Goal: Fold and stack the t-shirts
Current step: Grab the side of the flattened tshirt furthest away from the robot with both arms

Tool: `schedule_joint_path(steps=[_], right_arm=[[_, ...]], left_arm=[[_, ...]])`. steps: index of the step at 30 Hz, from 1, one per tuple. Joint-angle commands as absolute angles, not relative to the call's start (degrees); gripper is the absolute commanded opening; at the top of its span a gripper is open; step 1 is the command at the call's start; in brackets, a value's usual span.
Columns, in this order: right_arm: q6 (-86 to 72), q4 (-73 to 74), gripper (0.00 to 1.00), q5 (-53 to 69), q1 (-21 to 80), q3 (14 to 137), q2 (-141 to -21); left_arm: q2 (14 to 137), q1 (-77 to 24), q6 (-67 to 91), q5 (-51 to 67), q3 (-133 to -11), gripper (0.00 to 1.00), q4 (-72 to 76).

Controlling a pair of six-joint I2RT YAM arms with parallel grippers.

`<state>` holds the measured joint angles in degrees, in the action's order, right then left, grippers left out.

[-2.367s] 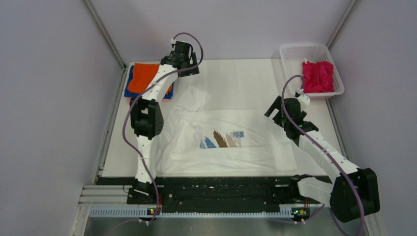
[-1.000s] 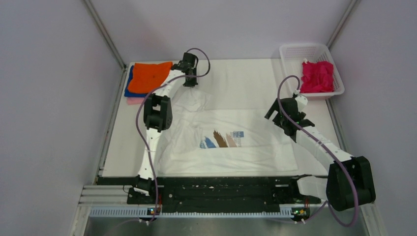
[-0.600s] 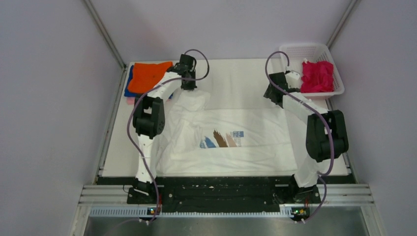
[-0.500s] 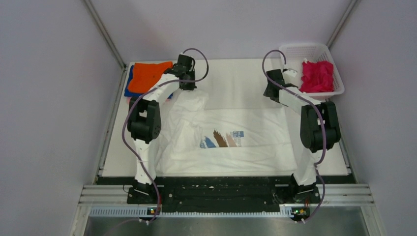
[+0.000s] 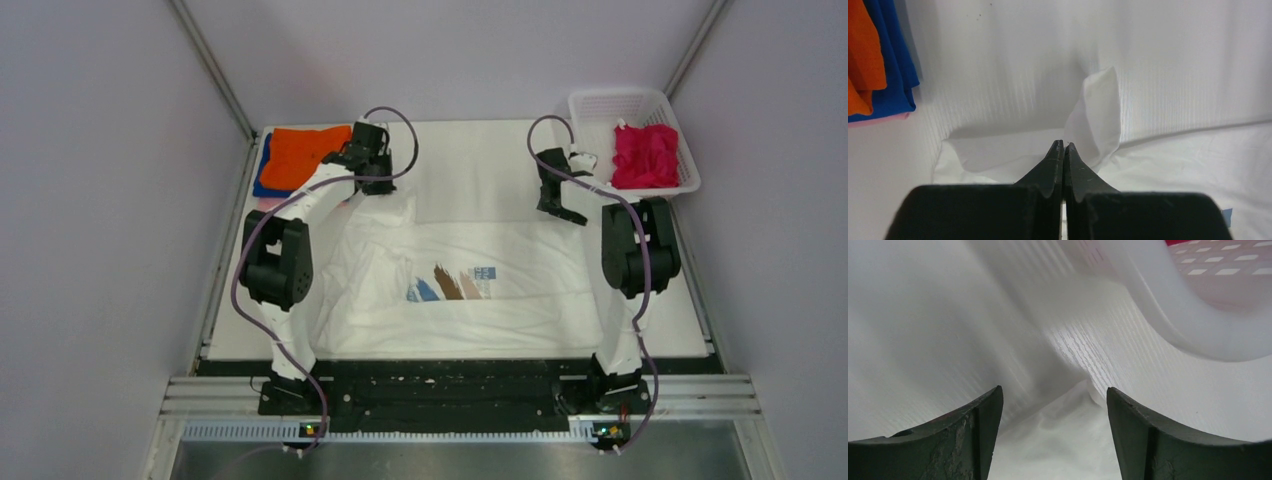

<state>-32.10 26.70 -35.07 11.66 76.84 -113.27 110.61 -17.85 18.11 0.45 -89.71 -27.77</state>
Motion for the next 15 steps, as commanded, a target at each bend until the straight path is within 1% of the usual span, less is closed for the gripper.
schedule_joint_path(steps=[1, 3, 5, 8, 12, 14, 15], right_arm=[[-32.4, 29.4, 0.74, -37.5, 12.2, 75.8, -111.7], [-32.8, 30.0, 0.72, -37.3, 12.3, 75.4, -111.7], [-33.3, 31.0, 0.67, -36.8, 12.4, 75.4, -111.6], [-34.3, 30.8, 0.53, -37.5, 12.5, 74.3, -111.0], [-34.5, 29.6, 0.32, -37.8, 12.6, 74.8, -111.3], [-34.6, 28.8, 0.23, -38.2, 12.6, 75.0, -111.3], [-34.6, 28.4, 0.21, -38.4, 12.6, 75.1, -111.1]], left_arm=[[104.1, -18.4, 19.1, 1.7, -86.6, 0.00, -23.8], [103.0, -18.4, 19.1, 1.8, -85.2, 0.00, -23.3], [102.1, -18.4, 19.2, 1.7, -83.9, 0.00, -23.1], [100.8, -18.5, 19.3, 2.3, -82.7, 0.00, -23.0], [98.5, -19.0, 19.0, 2.5, -80.3, 0.00, -22.1], [97.5, -19.1, 18.9, 2.3, -79.3, 0.00, -22.1], [96.9, -19.2, 18.9, 2.2, -78.6, 0.00, -22.0]])
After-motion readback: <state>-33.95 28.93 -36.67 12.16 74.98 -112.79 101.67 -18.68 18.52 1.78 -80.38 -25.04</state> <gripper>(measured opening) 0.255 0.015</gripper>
